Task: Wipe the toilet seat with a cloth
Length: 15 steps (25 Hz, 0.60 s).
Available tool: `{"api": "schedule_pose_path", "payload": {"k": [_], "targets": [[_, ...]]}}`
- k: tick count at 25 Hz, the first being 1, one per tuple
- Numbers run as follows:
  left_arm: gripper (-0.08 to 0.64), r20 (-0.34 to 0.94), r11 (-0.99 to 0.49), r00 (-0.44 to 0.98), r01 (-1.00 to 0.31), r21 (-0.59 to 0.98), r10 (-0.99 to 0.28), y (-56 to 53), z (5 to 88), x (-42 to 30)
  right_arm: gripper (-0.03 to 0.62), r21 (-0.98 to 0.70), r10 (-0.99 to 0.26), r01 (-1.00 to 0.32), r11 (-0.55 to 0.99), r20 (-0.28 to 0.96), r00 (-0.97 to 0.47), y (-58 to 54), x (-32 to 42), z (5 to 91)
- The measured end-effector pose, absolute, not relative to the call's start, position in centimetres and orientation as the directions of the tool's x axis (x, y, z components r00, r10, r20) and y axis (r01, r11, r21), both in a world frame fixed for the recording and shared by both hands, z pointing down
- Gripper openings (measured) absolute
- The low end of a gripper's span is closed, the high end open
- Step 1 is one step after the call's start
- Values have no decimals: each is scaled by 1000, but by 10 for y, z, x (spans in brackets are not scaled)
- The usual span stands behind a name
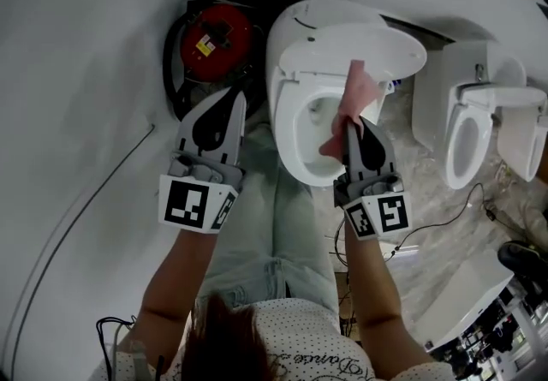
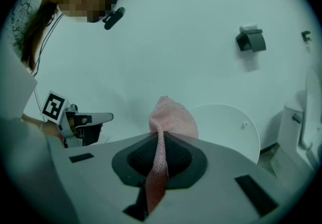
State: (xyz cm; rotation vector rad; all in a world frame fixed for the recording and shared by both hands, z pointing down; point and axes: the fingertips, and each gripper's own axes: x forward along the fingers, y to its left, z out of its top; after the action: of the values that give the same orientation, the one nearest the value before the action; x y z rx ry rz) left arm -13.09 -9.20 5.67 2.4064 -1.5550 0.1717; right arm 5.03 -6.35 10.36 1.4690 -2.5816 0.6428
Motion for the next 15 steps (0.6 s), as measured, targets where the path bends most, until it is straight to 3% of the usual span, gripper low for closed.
{"api": "schedule_pose_path", "payload": {"k": [15], "targets": [[2, 366, -362, 413, -910, 202, -834, -99, 224, -119, 32, -425, -716, -844, 326, 472, -514, -81, 42, 331]]}}
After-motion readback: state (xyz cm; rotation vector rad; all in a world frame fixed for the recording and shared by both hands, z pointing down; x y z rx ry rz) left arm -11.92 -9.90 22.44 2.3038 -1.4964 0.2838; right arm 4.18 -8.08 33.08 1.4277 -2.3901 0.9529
